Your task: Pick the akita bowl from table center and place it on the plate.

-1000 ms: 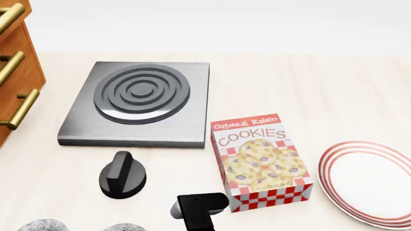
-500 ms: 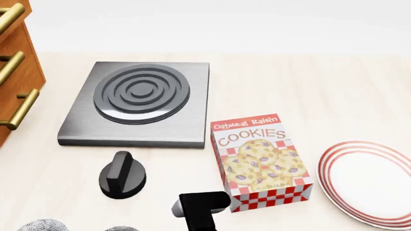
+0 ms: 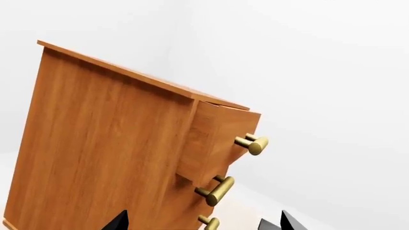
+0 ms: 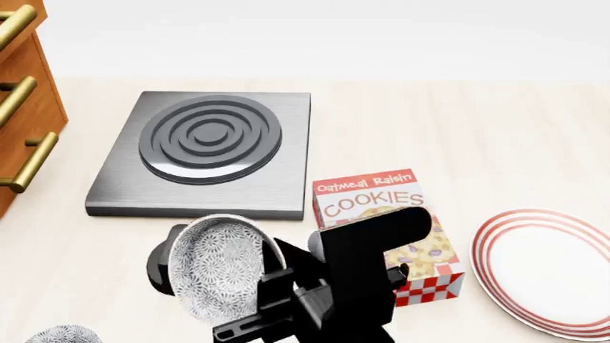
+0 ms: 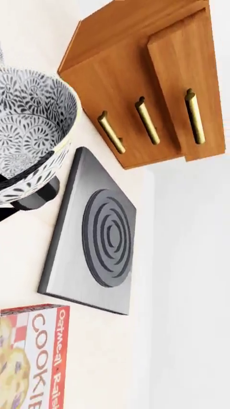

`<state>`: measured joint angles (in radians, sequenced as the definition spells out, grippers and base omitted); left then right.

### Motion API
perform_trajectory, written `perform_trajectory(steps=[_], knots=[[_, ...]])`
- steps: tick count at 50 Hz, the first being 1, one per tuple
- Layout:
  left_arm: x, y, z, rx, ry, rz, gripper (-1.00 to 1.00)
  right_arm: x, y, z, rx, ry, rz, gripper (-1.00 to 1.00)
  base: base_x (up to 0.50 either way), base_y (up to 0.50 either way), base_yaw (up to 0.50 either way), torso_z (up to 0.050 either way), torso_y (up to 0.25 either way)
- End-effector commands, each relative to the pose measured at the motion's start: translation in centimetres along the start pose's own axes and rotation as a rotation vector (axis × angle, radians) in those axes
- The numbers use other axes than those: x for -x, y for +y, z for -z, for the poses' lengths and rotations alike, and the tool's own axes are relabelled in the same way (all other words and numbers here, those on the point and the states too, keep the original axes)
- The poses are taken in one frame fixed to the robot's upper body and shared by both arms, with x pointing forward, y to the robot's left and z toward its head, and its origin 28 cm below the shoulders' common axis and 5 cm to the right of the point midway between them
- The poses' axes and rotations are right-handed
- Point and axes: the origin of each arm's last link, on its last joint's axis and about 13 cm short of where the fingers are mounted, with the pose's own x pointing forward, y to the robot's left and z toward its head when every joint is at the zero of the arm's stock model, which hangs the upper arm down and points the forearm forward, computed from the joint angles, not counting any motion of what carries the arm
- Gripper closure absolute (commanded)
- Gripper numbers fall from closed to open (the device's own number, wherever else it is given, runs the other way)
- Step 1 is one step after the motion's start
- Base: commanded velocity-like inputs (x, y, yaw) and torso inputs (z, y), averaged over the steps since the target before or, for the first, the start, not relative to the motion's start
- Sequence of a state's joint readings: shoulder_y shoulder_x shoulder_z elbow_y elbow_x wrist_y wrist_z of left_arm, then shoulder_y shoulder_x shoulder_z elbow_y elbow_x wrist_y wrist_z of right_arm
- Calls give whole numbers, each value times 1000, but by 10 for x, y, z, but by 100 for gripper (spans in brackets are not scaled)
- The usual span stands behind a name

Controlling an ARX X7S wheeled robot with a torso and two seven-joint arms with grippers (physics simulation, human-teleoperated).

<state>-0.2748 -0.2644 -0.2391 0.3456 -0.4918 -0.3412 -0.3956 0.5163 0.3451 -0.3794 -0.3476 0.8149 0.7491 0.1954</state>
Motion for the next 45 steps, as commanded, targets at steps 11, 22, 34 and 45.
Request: perform_trajectory(steps=[11,22,34,45], knots=[[2,0,-2,1,-4,11,-100,61,-19,-78,254,-458,275,100,0,0,0,0,0],[2,0,-3,9,-2,-1,-100,82,-32,-106,390,-658,480,100,0,0,0,0,0],[1,0,-5,12,-7,-4,-100,86,-57,-118,435,-629,682,100,0,0,0,0,0],[1,1,-4,16,-9,-10,-100,75,-92,-123,76,-448,768,100,0,0,0,0,0]])
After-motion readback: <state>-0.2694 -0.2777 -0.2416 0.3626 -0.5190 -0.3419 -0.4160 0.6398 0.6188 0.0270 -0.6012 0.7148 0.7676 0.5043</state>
